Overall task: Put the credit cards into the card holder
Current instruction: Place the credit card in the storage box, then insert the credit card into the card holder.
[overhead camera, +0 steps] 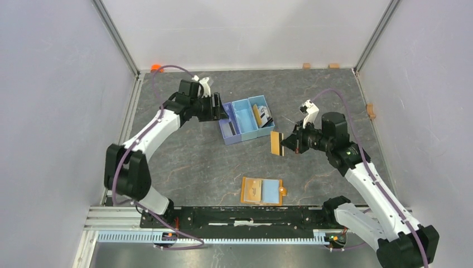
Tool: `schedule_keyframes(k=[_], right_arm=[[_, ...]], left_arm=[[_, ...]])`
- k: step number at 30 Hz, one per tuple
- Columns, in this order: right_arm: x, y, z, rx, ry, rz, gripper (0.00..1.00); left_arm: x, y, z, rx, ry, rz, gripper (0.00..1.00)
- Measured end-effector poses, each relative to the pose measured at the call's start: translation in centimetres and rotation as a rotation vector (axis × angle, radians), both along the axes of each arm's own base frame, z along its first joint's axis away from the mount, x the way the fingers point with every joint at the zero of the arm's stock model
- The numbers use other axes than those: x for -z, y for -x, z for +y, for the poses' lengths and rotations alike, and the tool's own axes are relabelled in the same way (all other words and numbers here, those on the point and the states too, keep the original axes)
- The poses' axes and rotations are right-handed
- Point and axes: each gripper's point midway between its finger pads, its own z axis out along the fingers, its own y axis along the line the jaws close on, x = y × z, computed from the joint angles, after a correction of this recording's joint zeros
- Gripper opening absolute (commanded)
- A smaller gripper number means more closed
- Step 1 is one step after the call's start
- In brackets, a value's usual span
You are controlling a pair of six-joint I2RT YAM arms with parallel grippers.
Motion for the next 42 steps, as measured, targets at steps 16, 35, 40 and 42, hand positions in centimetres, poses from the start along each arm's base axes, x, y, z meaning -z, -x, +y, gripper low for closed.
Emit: schedule_keyframes(k=[16, 35, 40, 42], right_arm=[[-1.6, 8.3, 3.4, -0.289, -0.34, 0.003, 0.0], [-5.4, 12.9, 6.7, -0.554, -0.502, -0.035, 0.14], [-3.7, 11.8, 6.6, -0.484, -0.452, -0.019, 0.77], [-2.1, 10.6, 6.3, -0.402, -0.391, -0.007, 0.83]], left_arm=[[-8.9, 20.0, -7.6, 0.499, 0.386, -0.335, 0.84], [-11.5, 25.7, -12.0, 0.642, 0.686, -0.298, 0.02], [-9.5, 25.4, -11.9, 0.585, 0.674, -0.254, 0.02], [-8.0, 25.1, -11.7, 0.541, 0.641, -0.22, 0.02]])
